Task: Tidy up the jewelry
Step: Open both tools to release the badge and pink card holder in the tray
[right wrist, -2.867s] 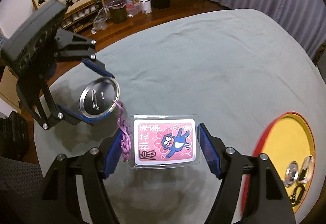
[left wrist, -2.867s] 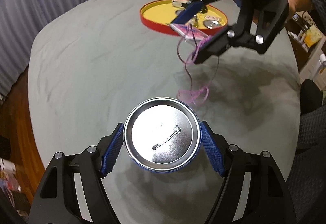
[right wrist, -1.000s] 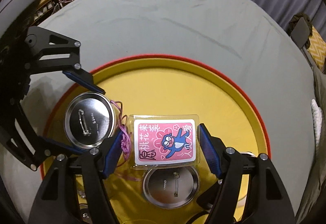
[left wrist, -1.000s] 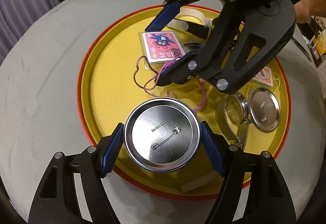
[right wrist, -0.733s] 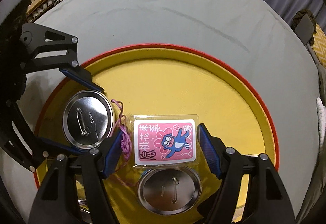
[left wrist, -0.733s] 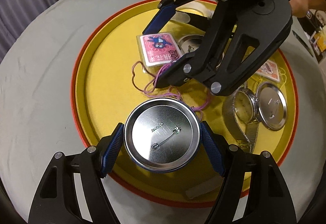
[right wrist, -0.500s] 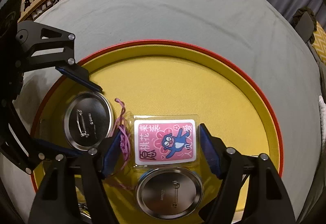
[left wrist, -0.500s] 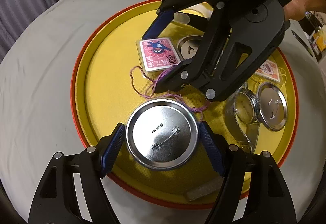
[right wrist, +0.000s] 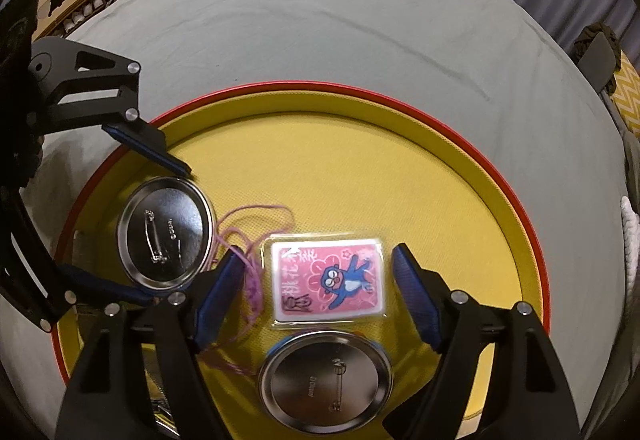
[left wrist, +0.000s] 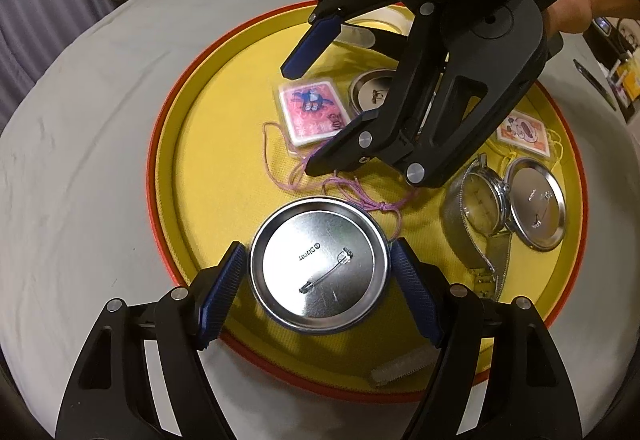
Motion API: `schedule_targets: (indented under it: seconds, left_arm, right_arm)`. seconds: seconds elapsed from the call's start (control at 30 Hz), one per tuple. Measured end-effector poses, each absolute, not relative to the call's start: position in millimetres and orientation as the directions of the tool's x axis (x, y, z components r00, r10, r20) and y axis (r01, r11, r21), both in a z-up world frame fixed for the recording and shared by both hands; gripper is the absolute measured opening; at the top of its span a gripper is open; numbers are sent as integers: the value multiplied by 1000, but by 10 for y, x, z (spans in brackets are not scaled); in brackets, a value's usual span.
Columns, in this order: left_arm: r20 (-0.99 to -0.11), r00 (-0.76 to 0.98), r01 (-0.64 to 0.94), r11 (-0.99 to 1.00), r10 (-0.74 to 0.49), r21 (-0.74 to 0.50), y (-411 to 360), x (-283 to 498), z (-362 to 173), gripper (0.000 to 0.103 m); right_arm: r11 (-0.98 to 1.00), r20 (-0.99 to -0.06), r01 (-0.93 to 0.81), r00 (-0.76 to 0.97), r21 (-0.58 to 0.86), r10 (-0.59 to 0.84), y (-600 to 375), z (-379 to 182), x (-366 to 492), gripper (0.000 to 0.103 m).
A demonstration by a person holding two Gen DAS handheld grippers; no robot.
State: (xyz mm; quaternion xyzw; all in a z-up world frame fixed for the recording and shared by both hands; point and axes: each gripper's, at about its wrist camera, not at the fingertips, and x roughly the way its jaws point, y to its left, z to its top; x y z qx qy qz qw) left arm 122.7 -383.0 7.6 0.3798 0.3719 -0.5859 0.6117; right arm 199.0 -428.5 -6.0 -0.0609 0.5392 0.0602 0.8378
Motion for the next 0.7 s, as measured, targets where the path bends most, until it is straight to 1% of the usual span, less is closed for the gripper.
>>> schedule_targets:
  seconds: [0.2, 0.37, 0.4, 0.43, 0.47, 0.6, 0.7]
  left_arm:
    - [-892, 49, 999, 36, -449, 37, -3767, 1216, 128, 76]
    - [-882, 63, 997, 59, -467, 40, -3712, 1191, 205, 78]
    - [-880, 69, 997, 65, -471, 43, -3698, 1183, 224, 79]
    - [-876, 72, 996, 72, -476, 43, -3669, 1182, 253, 81]
    - [-874, 72, 996, 78, -480, 39, -3661, 1195, 275, 81]
    - [-864, 83, 994, 103, -496, 36, -3612, 1204, 395, 86]
    - [-859, 112, 991, 126, -500, 55, -3608, 1201, 520, 90]
  right_arm:
    - [988, -907, -151, 419, -23, 43, -4304, -18, 1949, 72]
    - [994, -894, -104, 444, 13, 59, -4391, 84, 1877, 73]
    - [995, -891, -93, 450, 21, 61, -4408, 111, 1862, 80]
    - [996, -885, -81, 461, 27, 62, -4431, 146, 1839, 86]
    - [997, -880, -72, 471, 31, 62, -4439, 175, 1816, 88]
    - [998, -862, -42, 504, 46, 61, -4459, 324, 1709, 88]
    - [999, -850, -10, 525, 51, 49, -4485, 424, 1614, 88]
